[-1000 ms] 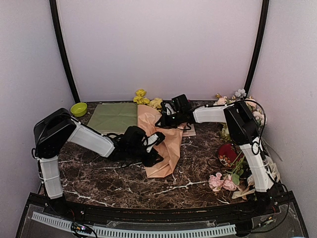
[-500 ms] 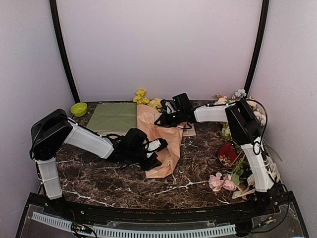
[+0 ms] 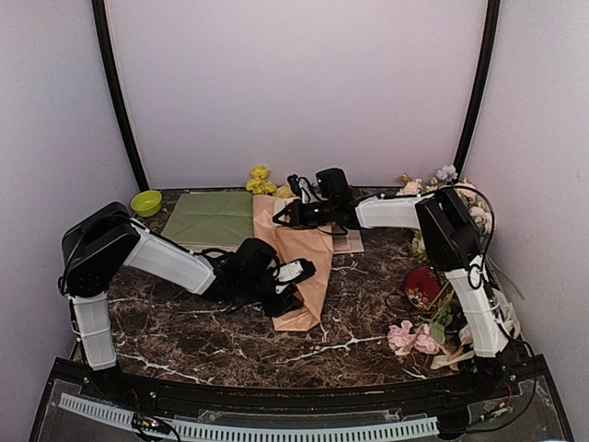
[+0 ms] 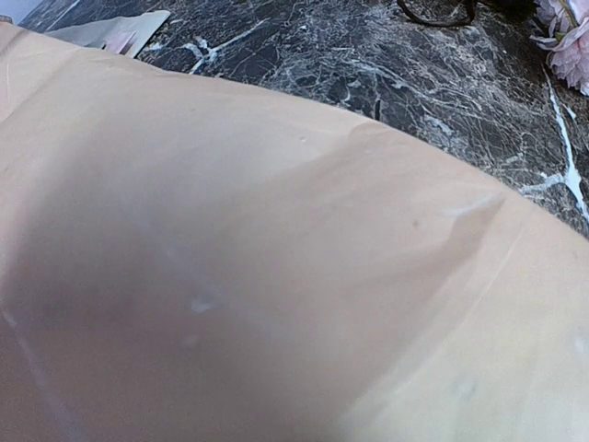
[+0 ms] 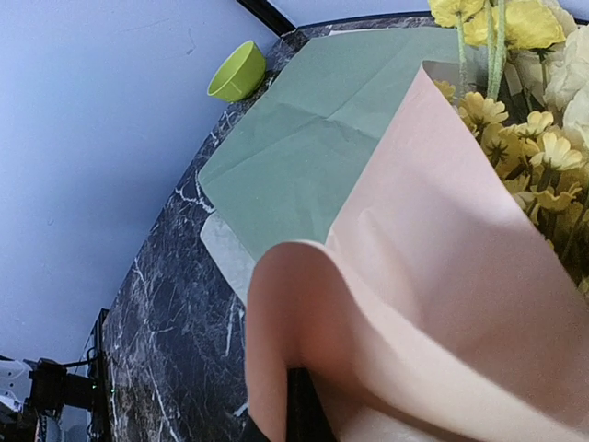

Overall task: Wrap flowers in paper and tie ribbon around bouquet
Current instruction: Fold the two-thirds-folded wrapping paper at the center of the board.

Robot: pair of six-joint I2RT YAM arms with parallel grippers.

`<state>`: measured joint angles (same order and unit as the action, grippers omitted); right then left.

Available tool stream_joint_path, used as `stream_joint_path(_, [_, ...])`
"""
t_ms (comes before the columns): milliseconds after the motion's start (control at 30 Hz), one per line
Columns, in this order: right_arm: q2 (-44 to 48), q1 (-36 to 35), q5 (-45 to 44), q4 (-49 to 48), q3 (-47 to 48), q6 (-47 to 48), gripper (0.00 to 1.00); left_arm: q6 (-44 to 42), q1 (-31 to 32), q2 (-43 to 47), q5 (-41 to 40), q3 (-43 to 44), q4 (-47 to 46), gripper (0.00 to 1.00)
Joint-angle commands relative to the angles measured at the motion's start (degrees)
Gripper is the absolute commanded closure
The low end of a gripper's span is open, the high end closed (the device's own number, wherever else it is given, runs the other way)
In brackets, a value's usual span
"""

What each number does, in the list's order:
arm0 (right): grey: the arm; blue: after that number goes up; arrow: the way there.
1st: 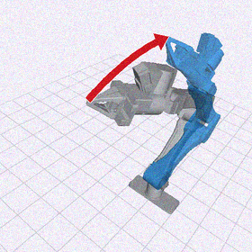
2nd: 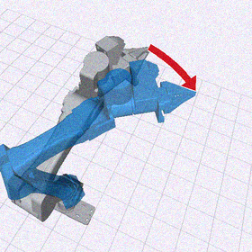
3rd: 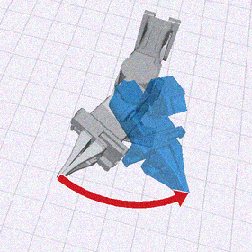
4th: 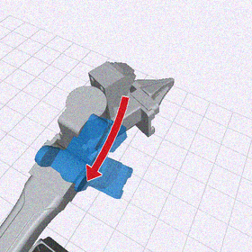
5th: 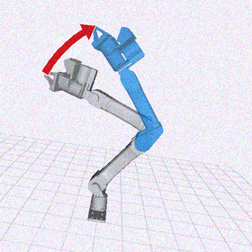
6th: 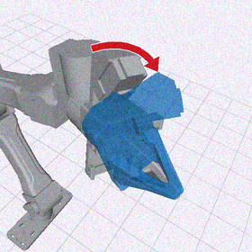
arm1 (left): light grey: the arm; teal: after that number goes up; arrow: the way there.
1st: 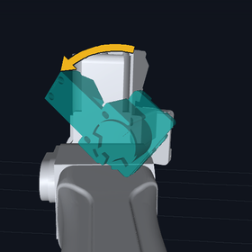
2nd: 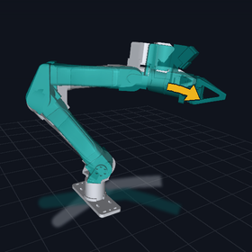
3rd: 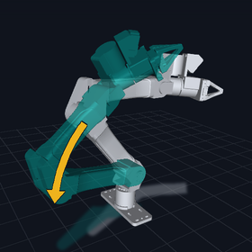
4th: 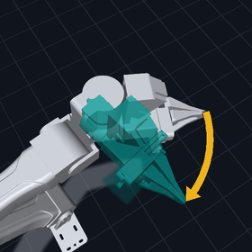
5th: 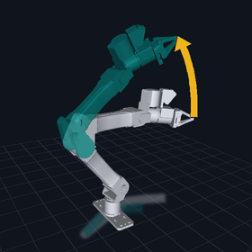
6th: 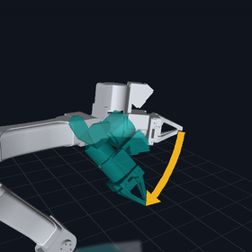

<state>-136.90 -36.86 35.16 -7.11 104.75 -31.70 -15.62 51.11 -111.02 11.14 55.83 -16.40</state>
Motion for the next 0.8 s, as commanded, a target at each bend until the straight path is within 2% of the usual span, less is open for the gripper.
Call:
stream_joint_path(0, [-7.0, -0.5, -1.6, -0.8, 5.6, -0.9, 1.00, -1.5, 1.4, -3.3, 2.2, -2.8, 6.9, 0.54])
stream_joint_path(133, [-10.5, -0.5, -4.2, 1.5, 6.7, -1.5, 1.00, 0.1, 1.4, -0.9, 2.7, -4.7, 4.4, 0.54])
stream_joint_path(267, [-11.1, -0.4, -5.3, 2.3, 5.7, -0.8, 1.00, 2.7, 1.4, 6.3, 6.1, -7.4, -0.5, 0.51])
stream_joint_path(467, [-10.7, -0.5, -6.3, 3.4, 5.2, 0.1, 1.00, 7.0, 1.2, 14.8, 12.2, -8.7, -0.5, 0.44])
stream_joint_path(567, [-10.4, -0.5, -6.3, 3.5, 5.0, 0.2, 1.00, 13.6, -1.8, 18.3, 15.9, -10.6, -2.2, 0.41])
stream_joint_path(767, [-9.3, -0.5, -7.1, 4.0, 4.2, 1.1, 1.00, 30.0, -10.5, 18.2, 23.6, -6.2, 1.1, 0.45])
